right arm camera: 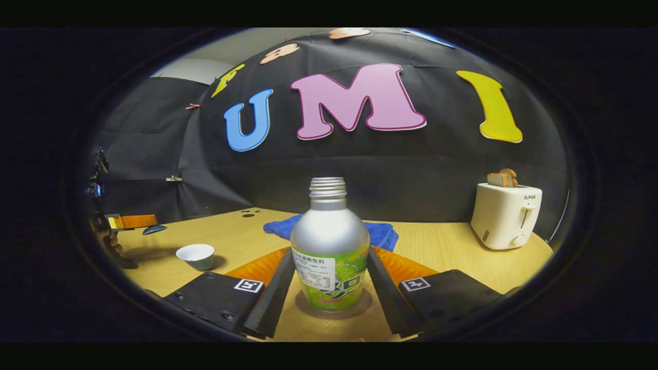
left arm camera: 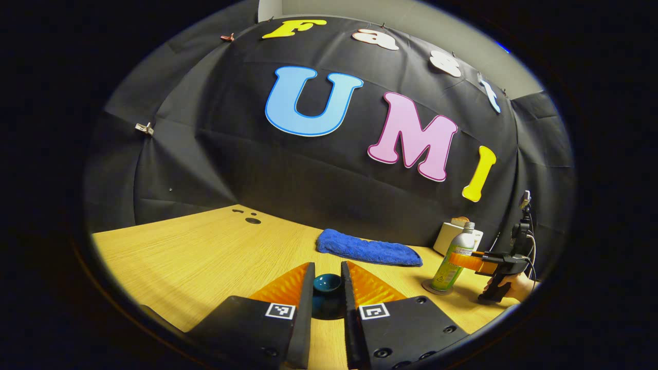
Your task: Open the teacup lid with one hand, grasp the water bottle and pour water into the teacup with the other hand; after pouring, place the water bottle on the coaster and then close the teacup lid.
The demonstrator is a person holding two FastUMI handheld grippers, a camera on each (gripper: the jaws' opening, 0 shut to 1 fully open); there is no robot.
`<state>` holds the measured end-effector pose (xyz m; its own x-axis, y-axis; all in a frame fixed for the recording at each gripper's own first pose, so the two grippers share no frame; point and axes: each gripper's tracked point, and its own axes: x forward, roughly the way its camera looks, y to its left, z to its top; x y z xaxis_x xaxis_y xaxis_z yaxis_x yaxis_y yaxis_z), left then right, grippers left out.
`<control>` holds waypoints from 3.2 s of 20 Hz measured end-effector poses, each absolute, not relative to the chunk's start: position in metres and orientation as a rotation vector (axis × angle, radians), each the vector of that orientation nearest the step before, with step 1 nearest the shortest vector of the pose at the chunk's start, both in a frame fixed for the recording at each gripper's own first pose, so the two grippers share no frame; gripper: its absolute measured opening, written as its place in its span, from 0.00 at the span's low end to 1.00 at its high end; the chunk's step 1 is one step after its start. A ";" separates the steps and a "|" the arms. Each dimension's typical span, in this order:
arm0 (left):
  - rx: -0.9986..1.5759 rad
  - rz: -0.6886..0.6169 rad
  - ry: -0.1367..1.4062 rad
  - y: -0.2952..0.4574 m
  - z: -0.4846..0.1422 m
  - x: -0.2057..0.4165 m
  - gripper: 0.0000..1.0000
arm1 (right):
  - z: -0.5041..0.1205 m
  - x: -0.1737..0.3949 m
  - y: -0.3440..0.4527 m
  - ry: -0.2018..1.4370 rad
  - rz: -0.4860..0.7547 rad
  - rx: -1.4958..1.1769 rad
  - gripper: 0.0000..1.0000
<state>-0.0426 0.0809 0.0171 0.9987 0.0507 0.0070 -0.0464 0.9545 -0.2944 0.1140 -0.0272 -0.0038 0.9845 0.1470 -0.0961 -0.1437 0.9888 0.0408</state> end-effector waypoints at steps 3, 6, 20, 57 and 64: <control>-0.298 0.042 -0.019 0.076 0.020 -0.044 0.31 | -0.003 0.110 -0.031 0.100 0.139 0.033 0.88; -0.288 0.027 -0.022 0.067 0.024 -0.043 0.31 | -0.006 0.099 -0.034 0.120 0.130 0.050 0.92; -0.156 -0.070 0.080 0.010 0.002 0.008 0.31 | -0.003 0.014 -0.043 0.057 0.093 0.036 0.98; 0.082 0.007 0.165 -0.003 -0.025 0.025 0.67 | 0.002 0.001 -0.042 0.019 0.087 0.008 0.96; 0.030 0.045 0.019 -0.005 -0.004 -0.006 0.96 | 0.002 0.001 -0.042 0.019 0.087 0.008 0.96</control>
